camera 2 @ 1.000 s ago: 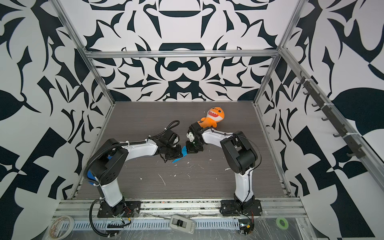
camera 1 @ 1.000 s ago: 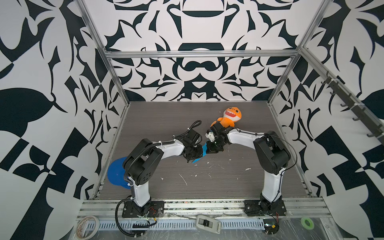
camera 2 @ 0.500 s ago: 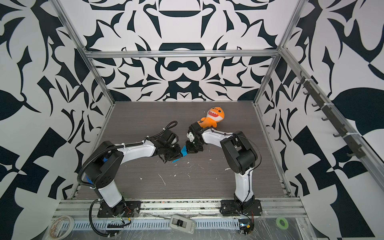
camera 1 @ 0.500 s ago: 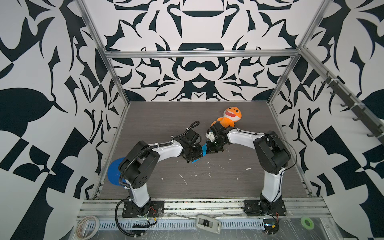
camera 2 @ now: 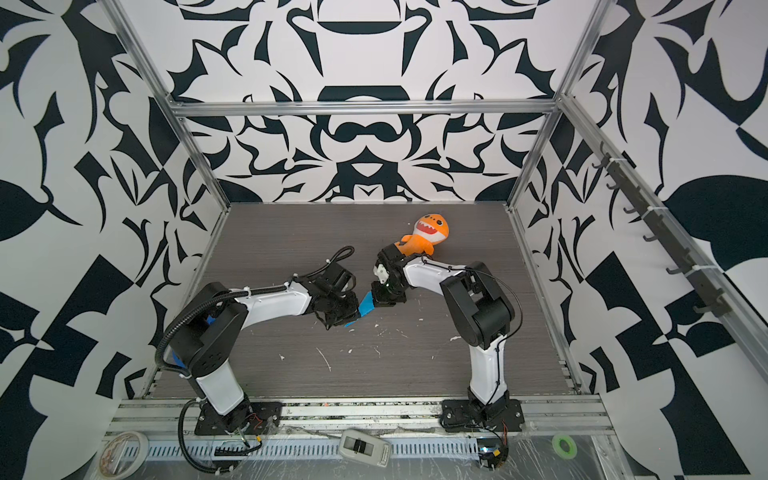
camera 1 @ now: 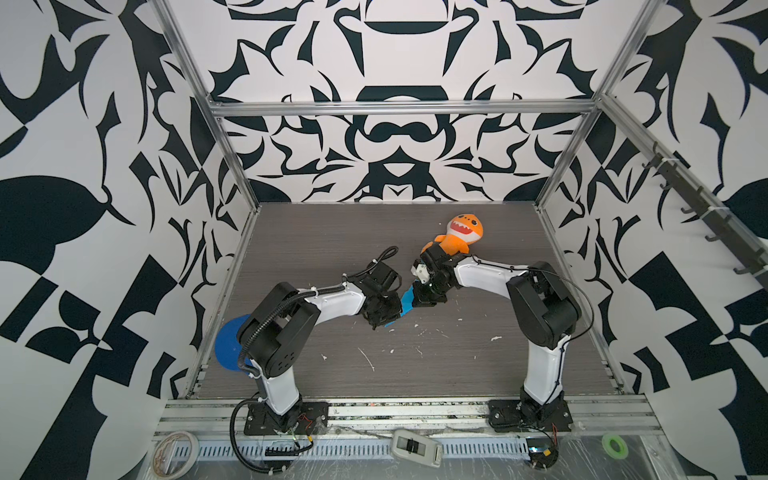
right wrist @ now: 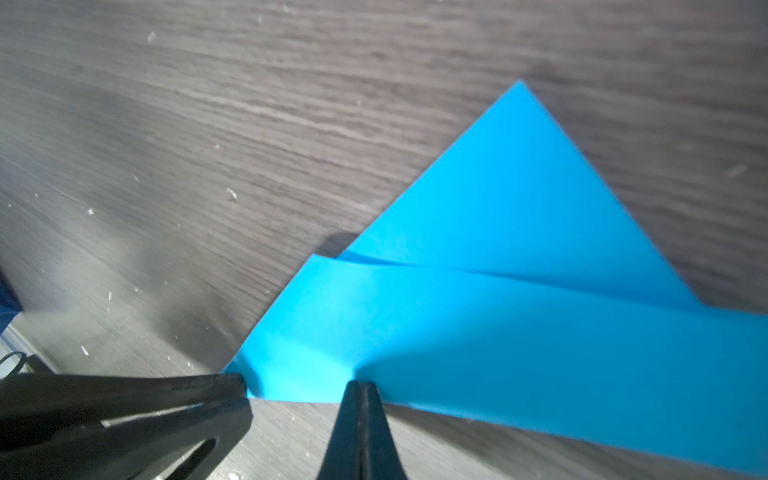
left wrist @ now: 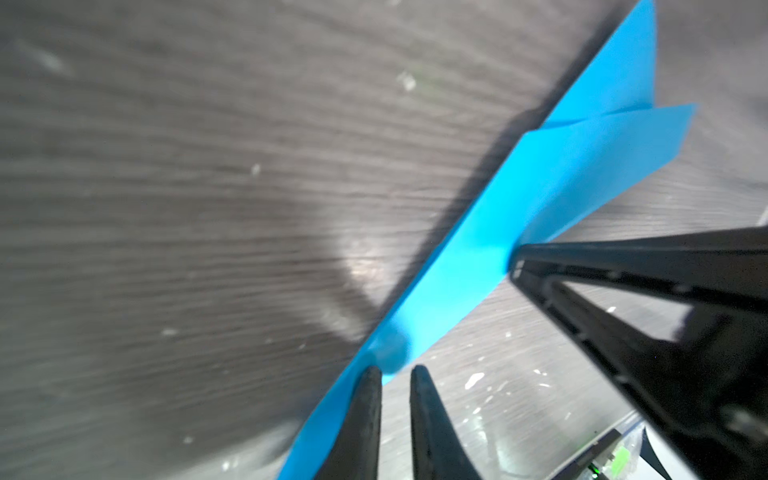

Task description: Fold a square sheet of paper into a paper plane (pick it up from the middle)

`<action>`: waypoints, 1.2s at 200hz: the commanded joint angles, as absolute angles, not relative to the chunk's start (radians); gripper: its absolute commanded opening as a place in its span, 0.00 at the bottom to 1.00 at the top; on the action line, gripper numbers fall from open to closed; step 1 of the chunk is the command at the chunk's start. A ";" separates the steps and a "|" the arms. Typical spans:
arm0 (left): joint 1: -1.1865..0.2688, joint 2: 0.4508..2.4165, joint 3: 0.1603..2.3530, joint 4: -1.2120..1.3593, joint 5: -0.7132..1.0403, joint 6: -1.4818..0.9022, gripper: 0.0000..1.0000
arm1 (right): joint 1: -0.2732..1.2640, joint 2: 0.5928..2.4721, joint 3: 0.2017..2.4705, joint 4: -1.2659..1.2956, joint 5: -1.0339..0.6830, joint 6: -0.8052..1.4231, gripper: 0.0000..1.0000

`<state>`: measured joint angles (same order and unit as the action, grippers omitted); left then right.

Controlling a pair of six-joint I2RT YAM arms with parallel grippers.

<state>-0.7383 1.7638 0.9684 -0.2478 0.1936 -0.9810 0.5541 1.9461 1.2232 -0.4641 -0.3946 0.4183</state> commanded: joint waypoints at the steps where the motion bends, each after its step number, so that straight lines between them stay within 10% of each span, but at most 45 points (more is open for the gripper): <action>1: -0.741 1.737 0.941 -0.312 0.157 -0.997 0.18 | 0.559 2.001 1.218 -0.509 -0.301 0.423 0.00; 240: -0.750 1.658 0.877 -0.461 0.129 -0.943 0.16 | 0.564 2.020 1.224 -0.524 -0.273 0.423 0.00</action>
